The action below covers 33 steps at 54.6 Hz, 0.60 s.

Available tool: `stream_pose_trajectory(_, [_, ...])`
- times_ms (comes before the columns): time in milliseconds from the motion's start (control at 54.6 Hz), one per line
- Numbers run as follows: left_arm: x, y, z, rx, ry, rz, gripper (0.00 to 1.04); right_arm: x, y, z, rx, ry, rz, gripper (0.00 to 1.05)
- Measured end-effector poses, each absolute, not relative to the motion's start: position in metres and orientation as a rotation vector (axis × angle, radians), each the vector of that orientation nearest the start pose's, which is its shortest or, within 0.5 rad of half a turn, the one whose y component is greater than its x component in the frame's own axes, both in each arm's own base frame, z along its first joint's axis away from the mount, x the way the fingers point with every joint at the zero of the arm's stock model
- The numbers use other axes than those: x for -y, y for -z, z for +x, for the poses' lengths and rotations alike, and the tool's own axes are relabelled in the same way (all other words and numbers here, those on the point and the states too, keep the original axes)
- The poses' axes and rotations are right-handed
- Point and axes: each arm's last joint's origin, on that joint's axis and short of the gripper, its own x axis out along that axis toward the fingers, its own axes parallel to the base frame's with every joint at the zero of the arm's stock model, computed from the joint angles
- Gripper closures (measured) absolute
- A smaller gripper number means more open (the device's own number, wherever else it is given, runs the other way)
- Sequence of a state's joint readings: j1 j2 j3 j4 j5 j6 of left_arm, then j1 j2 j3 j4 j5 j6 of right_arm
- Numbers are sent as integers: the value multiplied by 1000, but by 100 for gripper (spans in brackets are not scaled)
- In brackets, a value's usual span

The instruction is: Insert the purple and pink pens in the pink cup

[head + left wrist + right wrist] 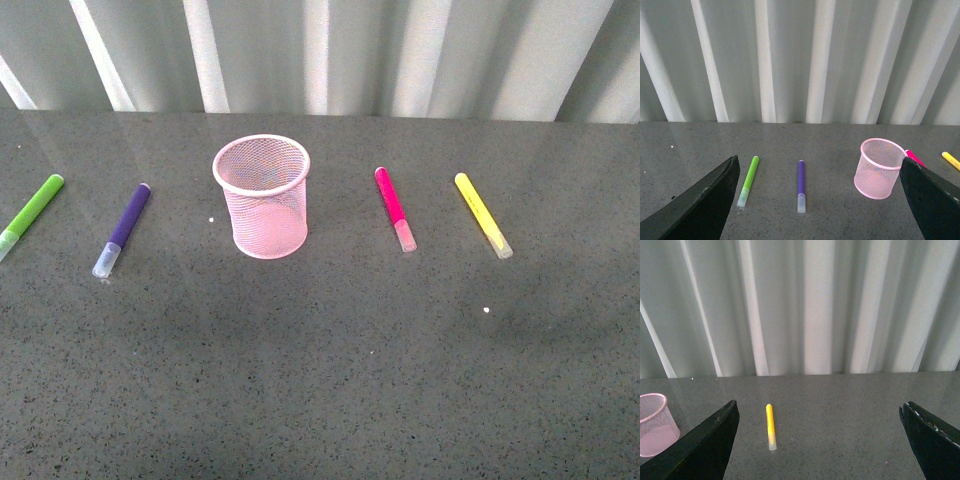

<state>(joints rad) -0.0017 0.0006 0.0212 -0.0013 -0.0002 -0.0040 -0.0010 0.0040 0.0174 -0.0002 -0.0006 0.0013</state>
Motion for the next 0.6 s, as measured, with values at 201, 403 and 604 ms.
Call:
stream_pose_trajectory(201, [0,-171,96,19,2,-4,7,0,-169,97,13,0,1,7])
stream_pose_trajectory(403, [0,-171,96,19,2,-4,7,0,-169,97,13,1,1,7])
stream_pose_trajectory(604, [0,-171,96,19,2,-4,7,0,-169,97,13,0,1,7])
